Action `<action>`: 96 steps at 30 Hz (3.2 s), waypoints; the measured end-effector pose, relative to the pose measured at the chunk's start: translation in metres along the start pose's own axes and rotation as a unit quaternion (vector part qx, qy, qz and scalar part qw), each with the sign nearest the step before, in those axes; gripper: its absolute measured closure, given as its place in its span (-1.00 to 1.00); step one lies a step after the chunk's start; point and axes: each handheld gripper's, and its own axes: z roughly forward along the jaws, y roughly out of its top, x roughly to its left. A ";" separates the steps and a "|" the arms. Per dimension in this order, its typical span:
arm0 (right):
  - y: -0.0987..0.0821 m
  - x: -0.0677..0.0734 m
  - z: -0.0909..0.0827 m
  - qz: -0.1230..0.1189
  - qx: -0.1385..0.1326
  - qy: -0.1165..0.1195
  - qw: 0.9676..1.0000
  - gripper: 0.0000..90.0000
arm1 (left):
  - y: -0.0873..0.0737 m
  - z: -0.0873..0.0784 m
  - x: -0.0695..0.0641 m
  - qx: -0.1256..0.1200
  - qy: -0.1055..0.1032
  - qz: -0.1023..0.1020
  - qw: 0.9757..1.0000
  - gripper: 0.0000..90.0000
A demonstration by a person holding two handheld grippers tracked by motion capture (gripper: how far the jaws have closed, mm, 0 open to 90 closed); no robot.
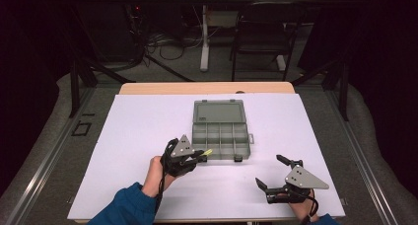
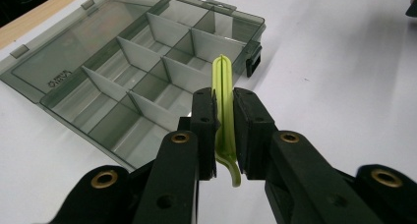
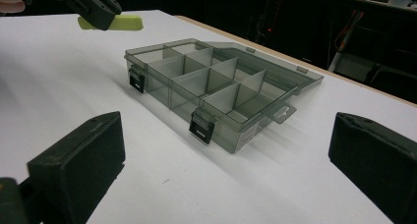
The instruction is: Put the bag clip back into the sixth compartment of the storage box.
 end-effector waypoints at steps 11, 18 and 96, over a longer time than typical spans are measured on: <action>0.000 0.000 0.000 0.000 0.000 0.000 1.000 -1.00 | 0.005 0.001 0.004 -0.003 0.006 -0.004 1.000 0.78; 0.000 0.000 0.000 0.000 0.000 0.000 1.000 -1.00 | 0.008 0.003 0.006 -0.004 0.008 -0.004 1.000 0.78; -0.001 0.000 0.000 -0.002 0.004 -0.002 1.000 -1.00 | 0.019 0.053 0.022 -0.006 0.058 -0.091 0.994 0.77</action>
